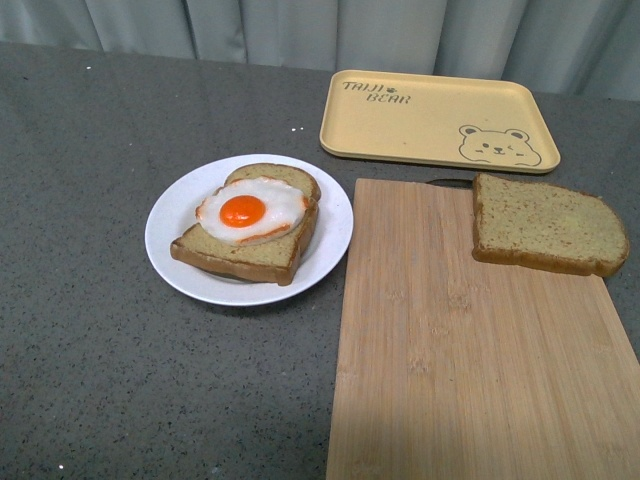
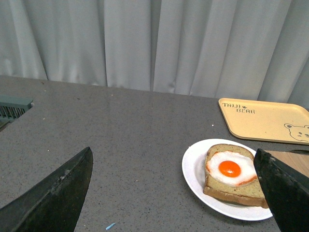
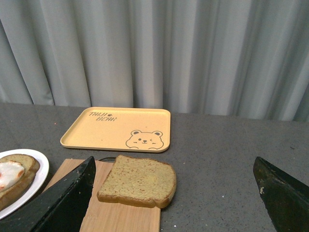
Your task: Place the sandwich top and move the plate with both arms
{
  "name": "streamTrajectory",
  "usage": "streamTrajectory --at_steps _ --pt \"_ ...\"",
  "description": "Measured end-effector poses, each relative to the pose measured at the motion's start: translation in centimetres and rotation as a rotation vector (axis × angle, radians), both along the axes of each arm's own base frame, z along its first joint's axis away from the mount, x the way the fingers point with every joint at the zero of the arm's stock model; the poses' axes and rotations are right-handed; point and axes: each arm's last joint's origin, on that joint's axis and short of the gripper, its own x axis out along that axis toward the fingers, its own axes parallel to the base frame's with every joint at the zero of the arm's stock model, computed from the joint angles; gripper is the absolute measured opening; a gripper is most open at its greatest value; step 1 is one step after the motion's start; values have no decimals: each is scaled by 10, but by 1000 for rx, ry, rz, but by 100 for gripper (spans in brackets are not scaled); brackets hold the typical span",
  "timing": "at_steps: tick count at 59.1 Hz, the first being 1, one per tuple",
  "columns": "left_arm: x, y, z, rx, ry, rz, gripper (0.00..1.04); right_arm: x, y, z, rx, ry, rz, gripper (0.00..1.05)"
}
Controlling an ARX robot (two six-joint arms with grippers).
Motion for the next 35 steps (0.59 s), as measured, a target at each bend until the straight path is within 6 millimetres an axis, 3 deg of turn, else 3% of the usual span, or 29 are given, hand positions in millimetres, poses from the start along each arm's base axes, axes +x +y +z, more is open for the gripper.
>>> streamTrajectory --at_steps 35 --pt "0 0 0 0 0 0 98 0 0 0 0 0 0 95"
